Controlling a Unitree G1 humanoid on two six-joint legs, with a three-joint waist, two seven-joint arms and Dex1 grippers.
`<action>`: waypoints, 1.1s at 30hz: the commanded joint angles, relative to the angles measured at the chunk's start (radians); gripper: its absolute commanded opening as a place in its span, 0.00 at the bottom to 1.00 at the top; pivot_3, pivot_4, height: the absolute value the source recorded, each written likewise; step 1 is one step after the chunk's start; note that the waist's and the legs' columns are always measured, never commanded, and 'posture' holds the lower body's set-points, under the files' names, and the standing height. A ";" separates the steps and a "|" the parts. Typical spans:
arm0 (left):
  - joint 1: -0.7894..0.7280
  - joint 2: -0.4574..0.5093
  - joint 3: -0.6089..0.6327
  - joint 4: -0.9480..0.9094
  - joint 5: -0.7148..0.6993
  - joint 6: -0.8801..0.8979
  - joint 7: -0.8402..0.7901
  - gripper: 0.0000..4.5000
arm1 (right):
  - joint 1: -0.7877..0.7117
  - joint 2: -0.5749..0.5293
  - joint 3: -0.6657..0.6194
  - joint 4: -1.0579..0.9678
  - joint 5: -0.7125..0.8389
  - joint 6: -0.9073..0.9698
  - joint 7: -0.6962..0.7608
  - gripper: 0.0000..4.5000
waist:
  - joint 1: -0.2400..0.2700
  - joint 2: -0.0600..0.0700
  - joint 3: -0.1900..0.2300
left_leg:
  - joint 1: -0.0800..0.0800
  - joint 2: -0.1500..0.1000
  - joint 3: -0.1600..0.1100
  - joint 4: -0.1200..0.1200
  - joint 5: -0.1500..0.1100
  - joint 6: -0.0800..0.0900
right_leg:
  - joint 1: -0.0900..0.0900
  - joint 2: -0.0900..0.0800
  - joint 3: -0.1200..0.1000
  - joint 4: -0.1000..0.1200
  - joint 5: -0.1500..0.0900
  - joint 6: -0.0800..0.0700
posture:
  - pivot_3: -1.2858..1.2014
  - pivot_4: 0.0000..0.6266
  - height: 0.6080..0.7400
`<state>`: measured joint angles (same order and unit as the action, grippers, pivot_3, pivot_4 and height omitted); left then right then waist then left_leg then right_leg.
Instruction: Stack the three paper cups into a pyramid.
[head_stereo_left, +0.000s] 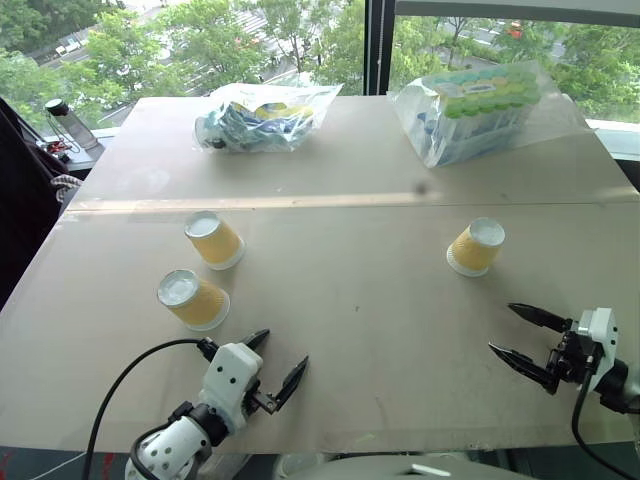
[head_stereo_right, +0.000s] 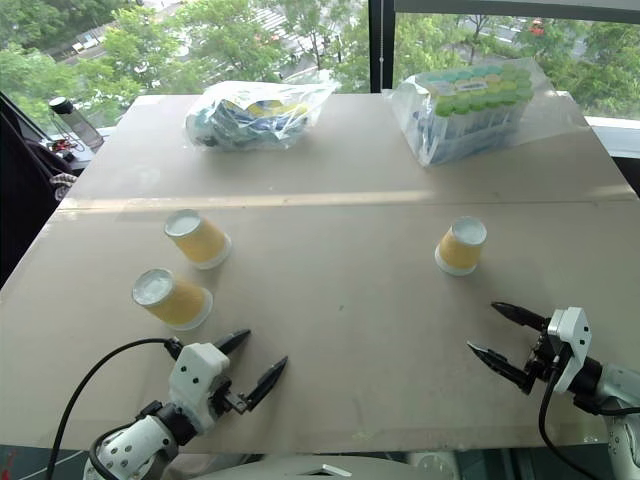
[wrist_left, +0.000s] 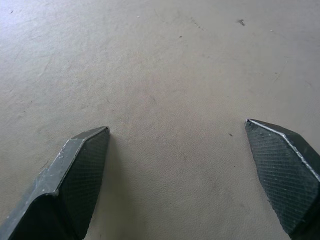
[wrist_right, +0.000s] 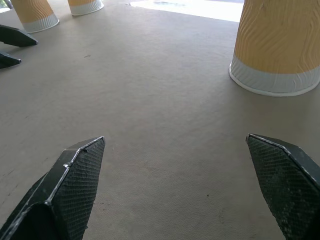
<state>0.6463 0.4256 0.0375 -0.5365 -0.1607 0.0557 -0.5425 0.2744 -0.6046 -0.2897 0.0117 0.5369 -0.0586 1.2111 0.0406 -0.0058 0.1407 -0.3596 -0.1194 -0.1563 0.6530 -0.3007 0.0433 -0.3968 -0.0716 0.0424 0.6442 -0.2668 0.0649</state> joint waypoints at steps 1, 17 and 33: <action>0.005 0.002 0.003 -0.013 -0.015 -0.024 -0.012 0.99 | -0.004 0.002 -0.009 -0.040 0.007 -0.011 -0.012 1.00 | 0.000 0.000 0.000 | 0.000 0.000 0.000 0.000 0.000 0.000 | 0.000 0.000 0.000 0.000 0.000 0.000 | 0.52 0.24 1.00; -0.001 0.000 0.004 -0.037 -0.019 -0.035 -0.020 0.99 | -0.008 0.010 0.004 -0.078 0.014 0.007 -0.023 1.00 | 0.000 0.000 0.000 | 0.000 0.000 0.000 0.000 0.000 0.000 | 0.000 0.000 0.000 0.000 0.000 0.000 | 0.52 0.24 1.00; 0.359 -0.353 -0.017 -0.338 0.208 -0.153 0.374 0.99 | -0.086 -0.026 0.079 -0.333 0.194 0.156 0.078 1.00 | 0.002 -0.008 0.004 | -0.001 0.001 0.002 0.001 -0.001 0.001 | 0.000 0.000 0.001 -0.002 0.000 0.001 | 0.52 0.24 1.00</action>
<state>0.9752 0.0977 0.0341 -0.8103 0.0185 -0.0572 -0.2201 0.2083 -0.6190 -0.2157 -0.2733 0.7089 0.0814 1.2808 0.0423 -0.0139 0.1451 -0.3610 -0.1184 -0.1545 0.6538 -0.3016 0.0449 -0.3963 -0.0714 0.0431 0.6420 -0.2670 0.0655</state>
